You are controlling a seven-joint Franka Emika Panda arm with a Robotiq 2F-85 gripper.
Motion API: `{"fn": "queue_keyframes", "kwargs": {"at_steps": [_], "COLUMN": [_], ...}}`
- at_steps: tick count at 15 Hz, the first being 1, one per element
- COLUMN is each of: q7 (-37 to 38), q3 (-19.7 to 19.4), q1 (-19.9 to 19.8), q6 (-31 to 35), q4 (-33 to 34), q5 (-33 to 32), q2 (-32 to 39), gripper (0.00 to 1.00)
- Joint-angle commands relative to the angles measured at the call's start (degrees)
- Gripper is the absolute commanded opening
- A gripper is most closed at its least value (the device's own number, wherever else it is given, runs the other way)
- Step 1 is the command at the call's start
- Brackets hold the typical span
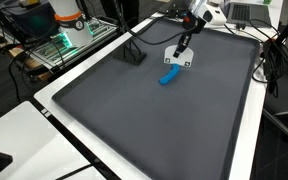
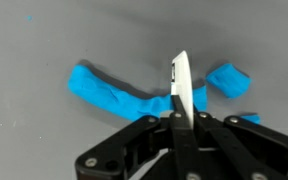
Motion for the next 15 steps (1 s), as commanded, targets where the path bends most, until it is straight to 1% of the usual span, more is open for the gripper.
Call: {"fn": "queue_keyframes", "kwargs": {"at_steps": [1,10,15], "q7": [0.77,-0.21,-0.65], "q3": [-0.23,0.00,0.20], "q1": [0.21,-0.01,-0.44], "q6": [1.56,-0.13,-0.24], "q4": [-0.92,-1.12,-2.63], "q5": [-1.20,-0.70,-0.06], "q2": [1.09,1.80,0.94], "gripper": [0.01,0.01,0.01]}}
